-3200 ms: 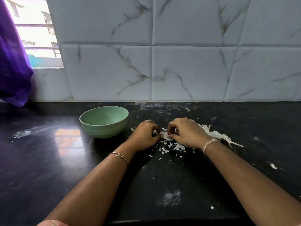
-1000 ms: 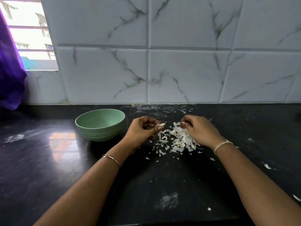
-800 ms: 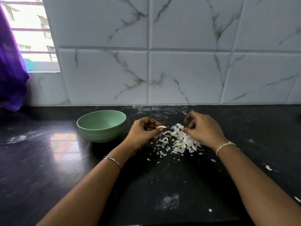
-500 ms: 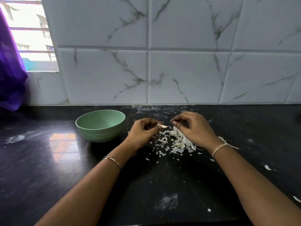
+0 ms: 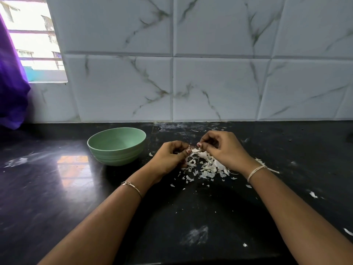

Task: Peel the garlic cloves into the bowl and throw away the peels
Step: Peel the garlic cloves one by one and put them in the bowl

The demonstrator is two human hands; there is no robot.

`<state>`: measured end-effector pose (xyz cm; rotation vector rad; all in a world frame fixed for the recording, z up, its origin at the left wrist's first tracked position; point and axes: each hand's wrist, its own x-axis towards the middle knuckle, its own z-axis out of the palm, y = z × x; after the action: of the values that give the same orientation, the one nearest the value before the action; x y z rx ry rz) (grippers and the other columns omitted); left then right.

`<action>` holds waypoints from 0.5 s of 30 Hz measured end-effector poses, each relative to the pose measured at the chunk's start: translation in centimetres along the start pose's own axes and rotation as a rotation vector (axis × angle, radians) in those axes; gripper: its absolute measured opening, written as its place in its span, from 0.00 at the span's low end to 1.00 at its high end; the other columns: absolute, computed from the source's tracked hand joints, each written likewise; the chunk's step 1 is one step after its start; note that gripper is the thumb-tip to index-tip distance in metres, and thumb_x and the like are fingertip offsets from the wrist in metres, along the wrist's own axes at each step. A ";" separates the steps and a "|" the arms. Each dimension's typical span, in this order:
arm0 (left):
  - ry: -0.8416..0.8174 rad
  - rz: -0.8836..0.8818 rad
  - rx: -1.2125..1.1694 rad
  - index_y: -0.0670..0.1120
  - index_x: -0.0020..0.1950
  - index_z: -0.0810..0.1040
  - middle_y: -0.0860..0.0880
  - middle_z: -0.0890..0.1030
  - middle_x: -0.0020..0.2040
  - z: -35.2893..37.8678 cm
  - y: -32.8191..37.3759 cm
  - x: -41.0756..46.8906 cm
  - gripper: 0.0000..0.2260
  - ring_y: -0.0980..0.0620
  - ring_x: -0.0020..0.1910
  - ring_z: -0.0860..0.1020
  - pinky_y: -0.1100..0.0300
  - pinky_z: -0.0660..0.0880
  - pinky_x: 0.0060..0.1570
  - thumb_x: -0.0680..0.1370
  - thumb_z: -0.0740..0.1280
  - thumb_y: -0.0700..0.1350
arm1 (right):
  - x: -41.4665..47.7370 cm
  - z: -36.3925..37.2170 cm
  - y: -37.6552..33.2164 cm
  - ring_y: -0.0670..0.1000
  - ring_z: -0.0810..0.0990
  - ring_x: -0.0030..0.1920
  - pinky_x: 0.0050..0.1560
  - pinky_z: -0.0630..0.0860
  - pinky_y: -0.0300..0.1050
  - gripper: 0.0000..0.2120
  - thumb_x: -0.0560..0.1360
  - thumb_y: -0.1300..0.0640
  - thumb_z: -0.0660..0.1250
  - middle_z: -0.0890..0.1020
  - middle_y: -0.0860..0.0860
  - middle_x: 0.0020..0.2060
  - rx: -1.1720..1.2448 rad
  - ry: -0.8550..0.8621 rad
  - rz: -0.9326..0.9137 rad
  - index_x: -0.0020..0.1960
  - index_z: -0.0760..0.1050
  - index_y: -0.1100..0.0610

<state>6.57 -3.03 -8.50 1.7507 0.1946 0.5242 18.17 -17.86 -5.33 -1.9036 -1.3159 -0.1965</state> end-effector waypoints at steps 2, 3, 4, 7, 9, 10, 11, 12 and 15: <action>0.023 -0.001 -0.025 0.41 0.50 0.78 0.43 0.76 0.40 -0.1 0.0 0.0 0.02 0.54 0.35 0.75 0.61 0.81 0.41 0.79 0.67 0.39 | 0.0 -0.2 0.1 0.39 0.78 0.36 0.42 0.77 0.36 0.01 0.75 0.56 0.72 0.83 0.46 0.37 0.060 -0.030 0.045 0.45 0.81 0.54; 0.024 -0.003 -0.043 0.41 0.49 0.78 0.43 0.76 0.39 -0.1 0.1 0.0 0.02 0.53 0.35 0.75 0.61 0.81 0.40 0.79 0.67 0.38 | 0.0 -0.2 0.1 0.41 0.80 0.37 0.44 0.78 0.38 0.01 0.75 0.57 0.72 0.83 0.47 0.38 0.097 -0.054 0.063 0.46 0.81 0.54; 0.021 -0.009 -0.056 0.41 0.49 0.78 0.43 0.76 0.39 -0.1 0.1 0.0 0.01 0.53 0.35 0.76 0.61 0.81 0.40 0.79 0.67 0.38 | -0.1 -0.2 0.0 0.42 0.81 0.38 0.45 0.80 0.40 0.02 0.74 0.58 0.73 0.84 0.48 0.38 0.139 -0.076 0.072 0.46 0.81 0.55; 0.009 -0.026 -0.091 0.42 0.48 0.79 0.43 0.78 0.41 0.0 0.0 0.1 0.01 0.53 0.35 0.77 0.61 0.81 0.41 0.78 0.68 0.39 | -0.2 0.2 -0.3 0.45 0.83 0.42 0.47 0.80 0.39 0.06 0.71 0.60 0.76 0.85 0.50 0.41 0.202 -0.098 0.060 0.46 0.82 0.55; 0.001 -0.027 -0.098 0.41 0.48 0.79 0.43 0.78 0.40 0.0 0.1 0.0 0.01 0.54 0.35 0.78 0.62 0.80 0.41 0.78 0.69 0.39 | 0.0 0.4 -0.3 0.45 0.82 0.42 0.46 0.80 0.39 0.06 0.71 0.61 0.75 0.85 0.49 0.40 0.187 -0.086 0.050 0.45 0.82 0.53; 0.004 -0.019 -0.093 0.41 0.49 0.79 0.43 0.79 0.40 0.1 0.1 0.0 0.02 0.53 0.35 0.78 0.63 0.80 0.40 0.77 0.69 0.38 | 0.0 0.3 -0.2 0.43 0.82 0.41 0.44 0.79 0.38 0.05 0.71 0.61 0.75 0.84 0.48 0.39 0.182 -0.077 0.048 0.45 0.82 0.52; 0.016 -0.006 -0.088 0.41 0.50 0.78 0.43 0.79 0.40 0.1 0.1 0.0 0.04 0.52 0.35 0.78 0.63 0.80 0.38 0.76 0.70 0.38 | 0.0 0.3 -0.2 0.41 0.81 0.39 0.42 0.78 0.37 0.05 0.72 0.61 0.75 0.84 0.47 0.38 0.183 -0.067 0.050 0.44 0.82 0.52; 0.034 0.004 -0.076 0.41 0.52 0.78 0.43 0.80 0.40 0.0 0.0 0.1 0.06 0.51 0.35 0.78 0.62 0.79 0.37 0.76 0.70 0.38 | 0.1 0.2 -0.1 0.40 0.80 0.38 0.41 0.76 0.36 0.05 0.72 0.60 0.74 0.84 0.47 0.38 0.188 -0.055 0.056 0.44 0.82 0.52; 0.062 -0.004 -0.049 0.41 0.54 0.78 0.44 0.78 0.39 -0.1 0.0 0.4 0.08 0.48 0.37 0.76 0.58 0.77 0.38 0.79 0.67 0.45 | 0.0 -0.2 0.0 0.42 0.79 0.39 0.42 0.77 0.36 0.03 0.73 0.59 0.74 0.84 0.48 0.39 0.209 -0.037 0.075 0.46 0.81 0.55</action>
<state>6.85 -2.85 -8.36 1.6876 0.2273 0.5768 18.24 -17.99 -5.22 -1.7828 -1.2356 0.0143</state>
